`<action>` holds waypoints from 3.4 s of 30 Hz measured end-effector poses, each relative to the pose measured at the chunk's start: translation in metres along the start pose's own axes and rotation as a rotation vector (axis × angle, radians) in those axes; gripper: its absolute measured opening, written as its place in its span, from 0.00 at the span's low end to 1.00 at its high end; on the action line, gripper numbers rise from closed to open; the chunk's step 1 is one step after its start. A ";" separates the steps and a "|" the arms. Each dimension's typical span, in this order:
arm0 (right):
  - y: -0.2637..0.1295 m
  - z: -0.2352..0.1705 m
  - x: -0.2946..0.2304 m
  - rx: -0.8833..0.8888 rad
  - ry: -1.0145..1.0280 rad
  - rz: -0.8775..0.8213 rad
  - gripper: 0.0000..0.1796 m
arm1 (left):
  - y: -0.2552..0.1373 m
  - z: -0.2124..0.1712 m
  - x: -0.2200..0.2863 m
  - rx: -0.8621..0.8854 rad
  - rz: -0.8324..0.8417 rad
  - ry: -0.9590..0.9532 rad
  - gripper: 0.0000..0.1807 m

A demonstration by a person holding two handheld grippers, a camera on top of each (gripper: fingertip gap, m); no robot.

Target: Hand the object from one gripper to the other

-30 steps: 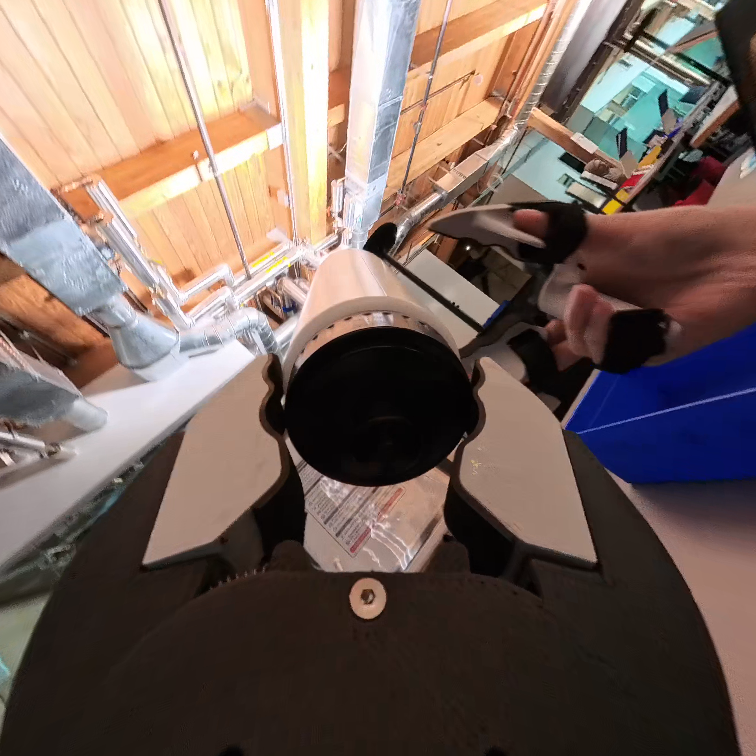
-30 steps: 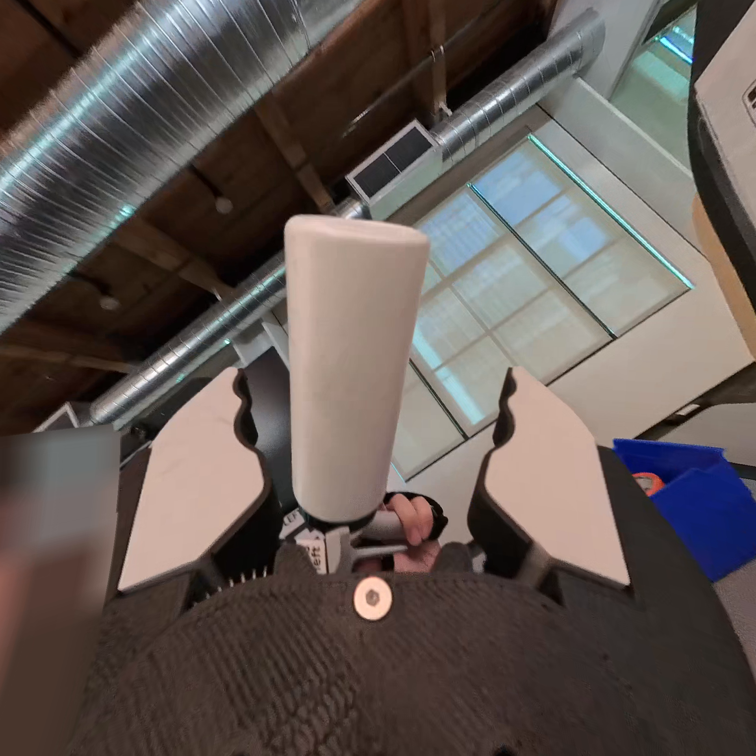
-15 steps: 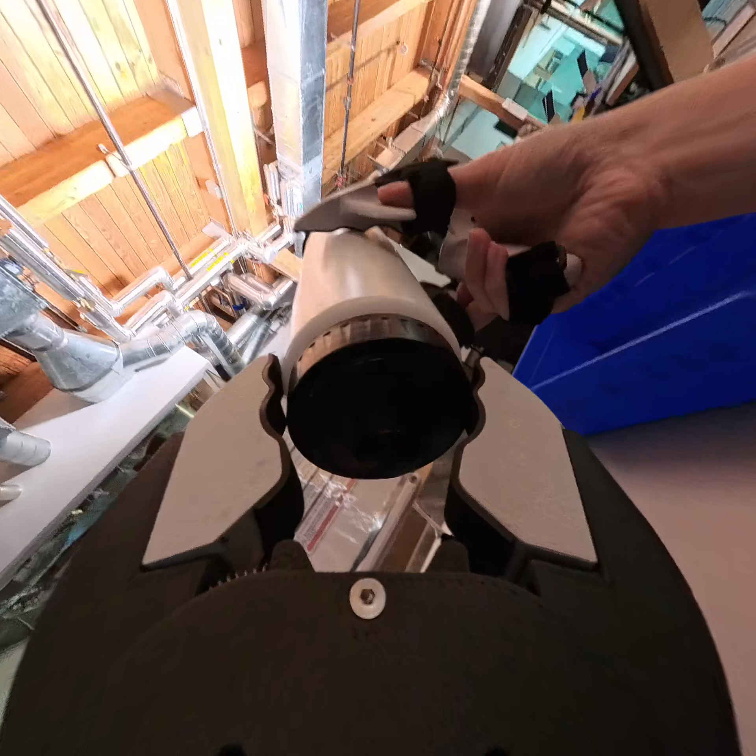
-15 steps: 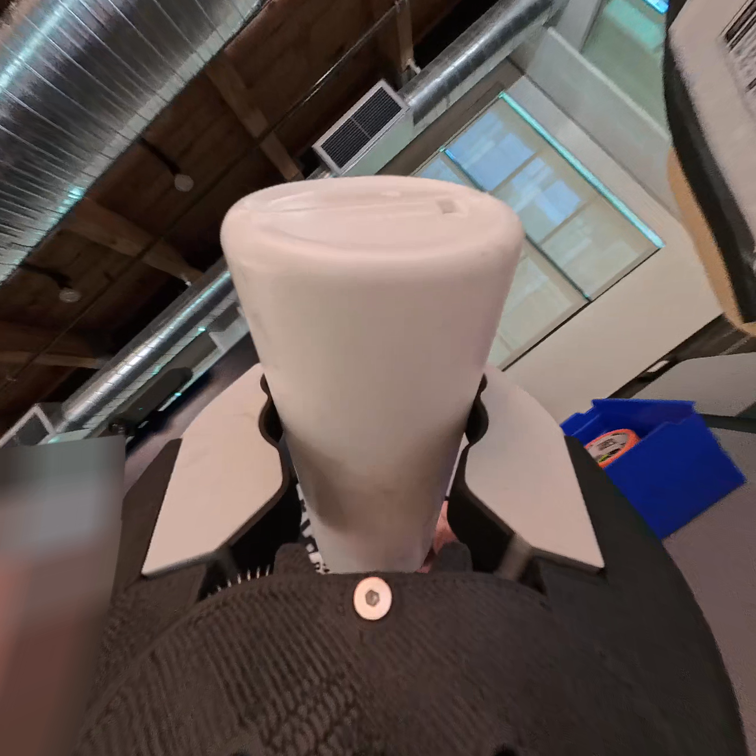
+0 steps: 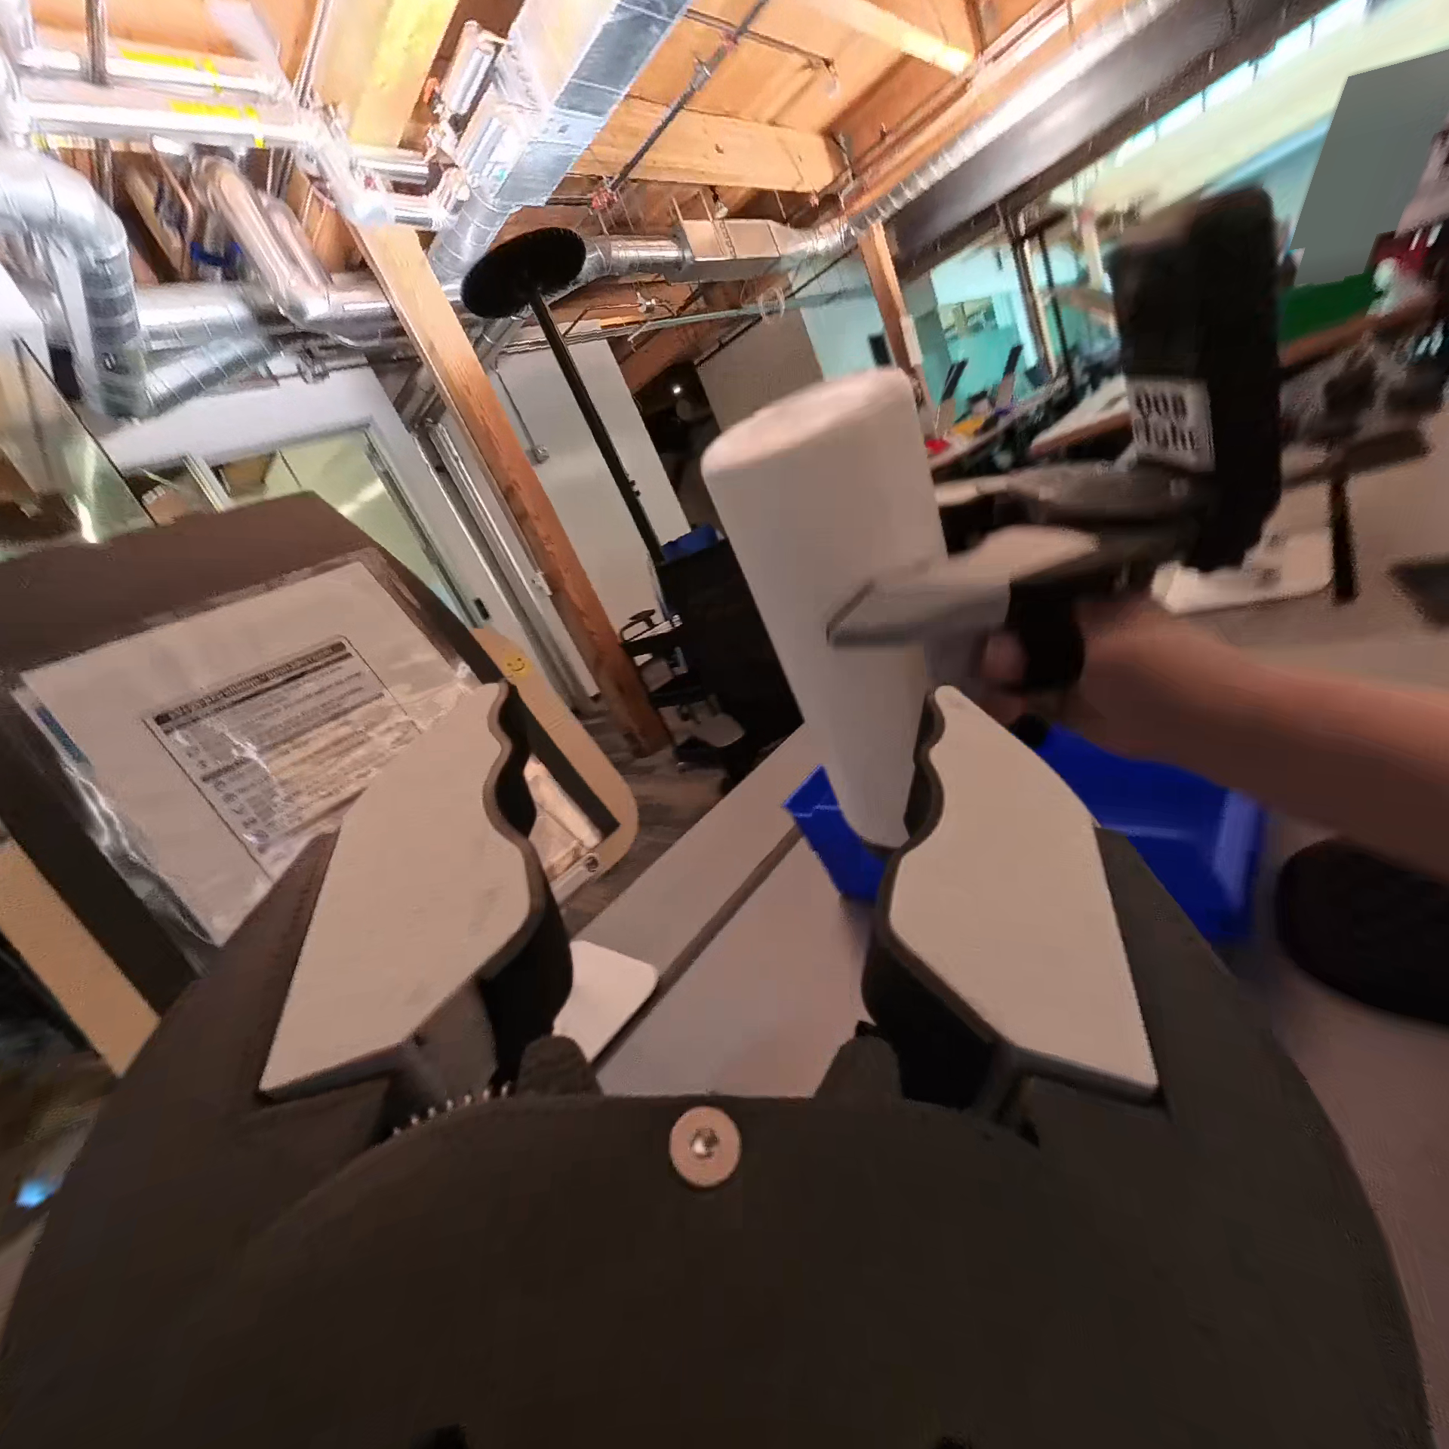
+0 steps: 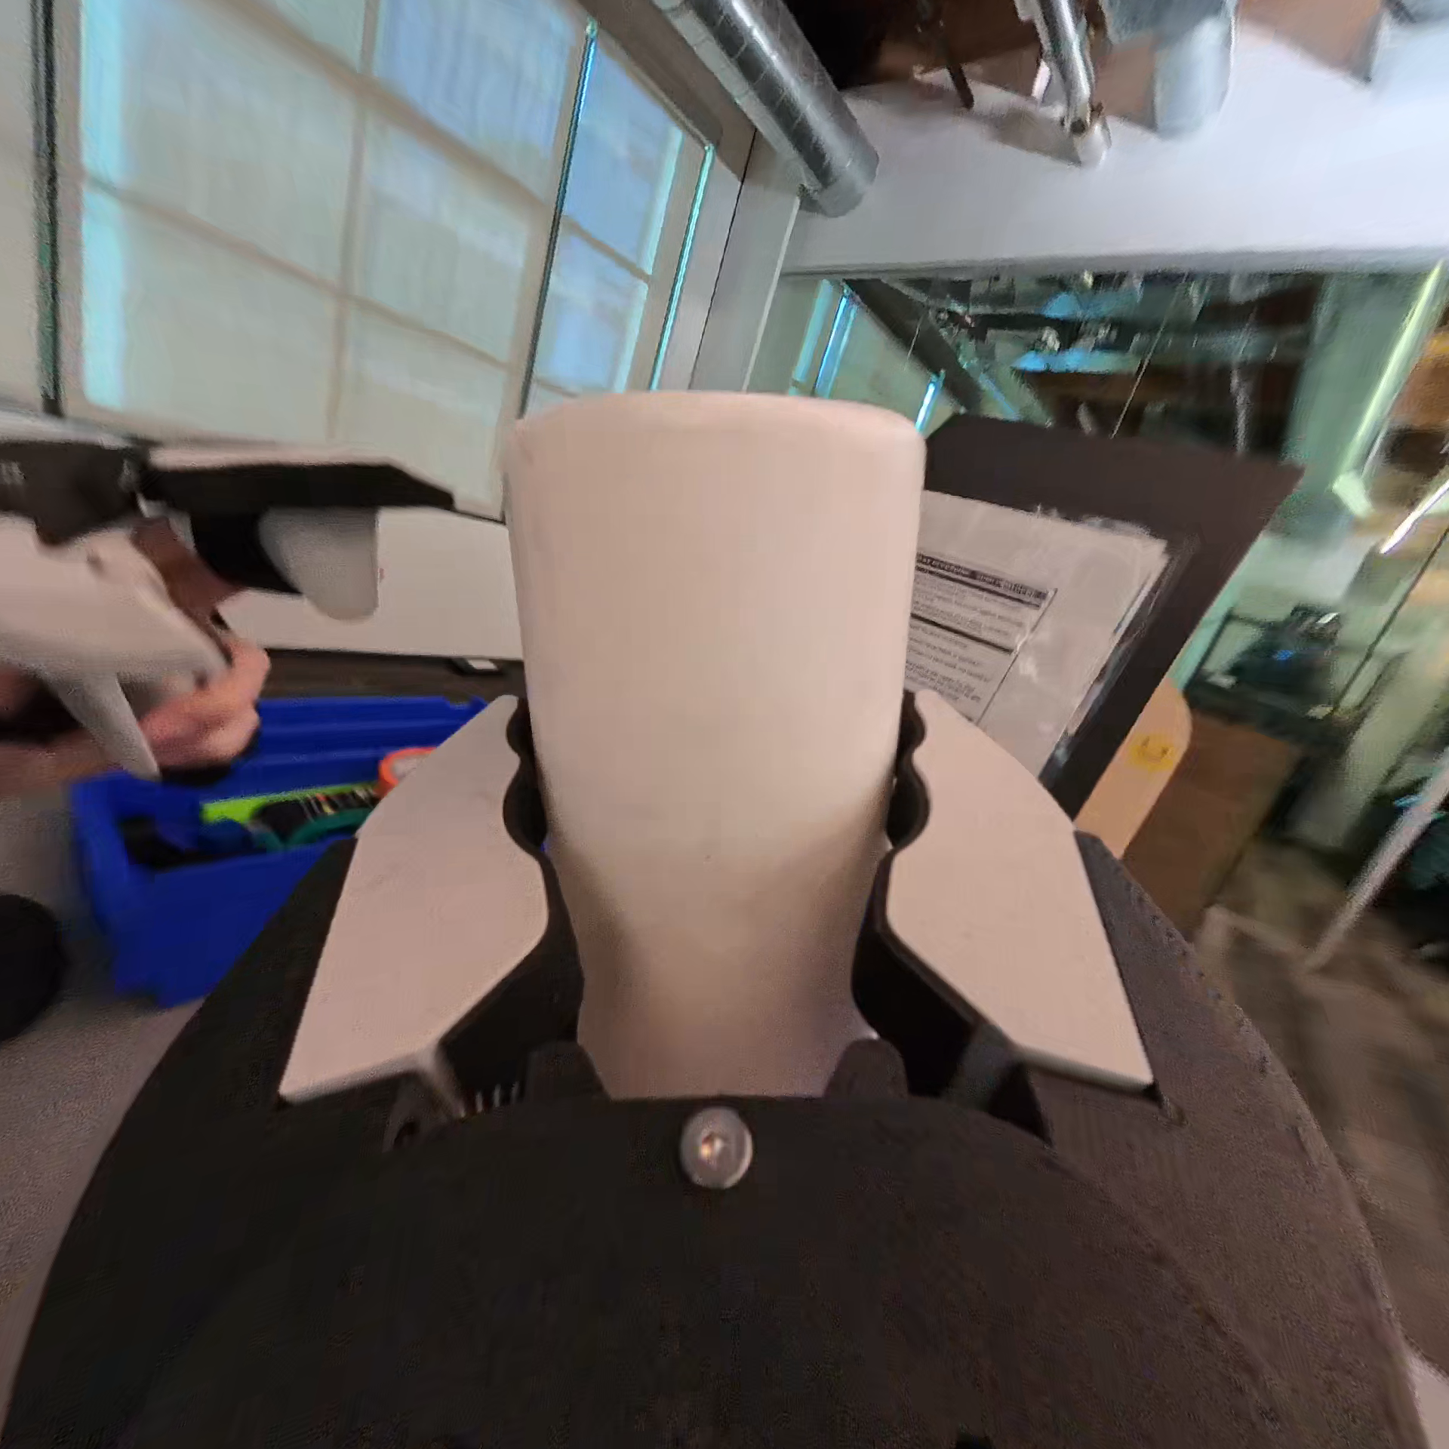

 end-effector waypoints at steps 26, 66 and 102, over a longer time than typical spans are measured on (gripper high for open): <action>0.022 -0.022 -0.094 -0.239 -1.067 0.088 0.49 | 0.014 -0.046 0.016 -0.485 -0.184 -0.286 0.58; -0.011 -0.033 -0.112 -0.739 -0.092 0.579 0.39 | 0.012 -0.083 -0.073 0.076 -0.441 -1.805 0.57; 0.016 -0.021 -0.016 -0.246 -0.371 -0.178 0.54 | 0.003 0.005 0.005 0.016 -0.117 -0.163 0.58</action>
Point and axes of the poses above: each gripper's, where its closed fingertips meet, y out along the fingers, z out of its top, x = y × z across the jaws, the point moved 5 cm from there along -y, back along the fingers, and after that the axes turned 10 degrees about -y, right-handed, at the moved point
